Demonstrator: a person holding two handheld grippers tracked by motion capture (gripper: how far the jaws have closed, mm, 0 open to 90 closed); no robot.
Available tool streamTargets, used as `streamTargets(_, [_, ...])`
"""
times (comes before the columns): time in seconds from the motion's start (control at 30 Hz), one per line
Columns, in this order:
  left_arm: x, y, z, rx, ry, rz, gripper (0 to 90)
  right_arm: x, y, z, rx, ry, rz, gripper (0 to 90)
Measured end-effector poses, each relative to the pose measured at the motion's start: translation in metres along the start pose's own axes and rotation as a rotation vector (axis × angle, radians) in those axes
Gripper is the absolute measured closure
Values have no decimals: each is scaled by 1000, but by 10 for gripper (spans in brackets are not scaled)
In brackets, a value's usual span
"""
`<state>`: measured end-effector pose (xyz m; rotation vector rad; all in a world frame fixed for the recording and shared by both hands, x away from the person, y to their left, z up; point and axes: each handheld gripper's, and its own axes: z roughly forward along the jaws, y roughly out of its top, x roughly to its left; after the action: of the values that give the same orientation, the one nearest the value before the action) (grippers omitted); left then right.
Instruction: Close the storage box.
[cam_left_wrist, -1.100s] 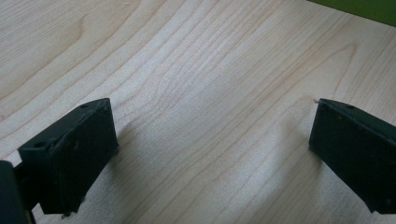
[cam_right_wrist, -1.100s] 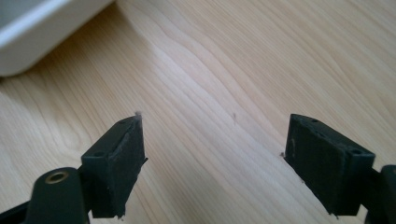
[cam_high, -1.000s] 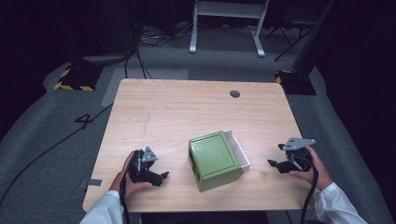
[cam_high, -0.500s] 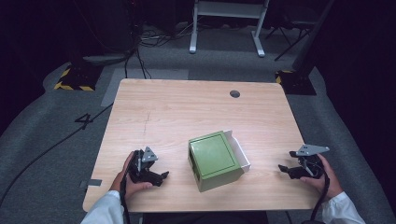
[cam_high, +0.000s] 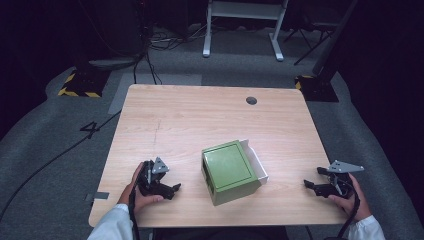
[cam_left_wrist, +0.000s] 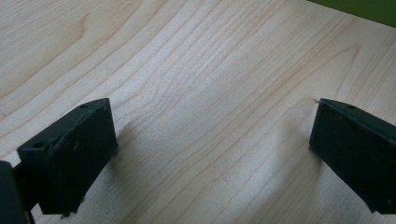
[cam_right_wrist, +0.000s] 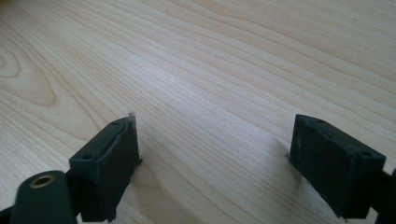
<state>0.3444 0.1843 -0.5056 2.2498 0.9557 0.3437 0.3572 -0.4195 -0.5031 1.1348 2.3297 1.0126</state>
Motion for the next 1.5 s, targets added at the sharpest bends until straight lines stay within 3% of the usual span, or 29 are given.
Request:
streamTargets(0.47, [1,2,2,1,-6,0,2,3,-1,0,-5,-29,24,154])
streamTargets(1.5, [2,5,4,3,-13,8,2,2,-1,0,-6,-38,33,155])
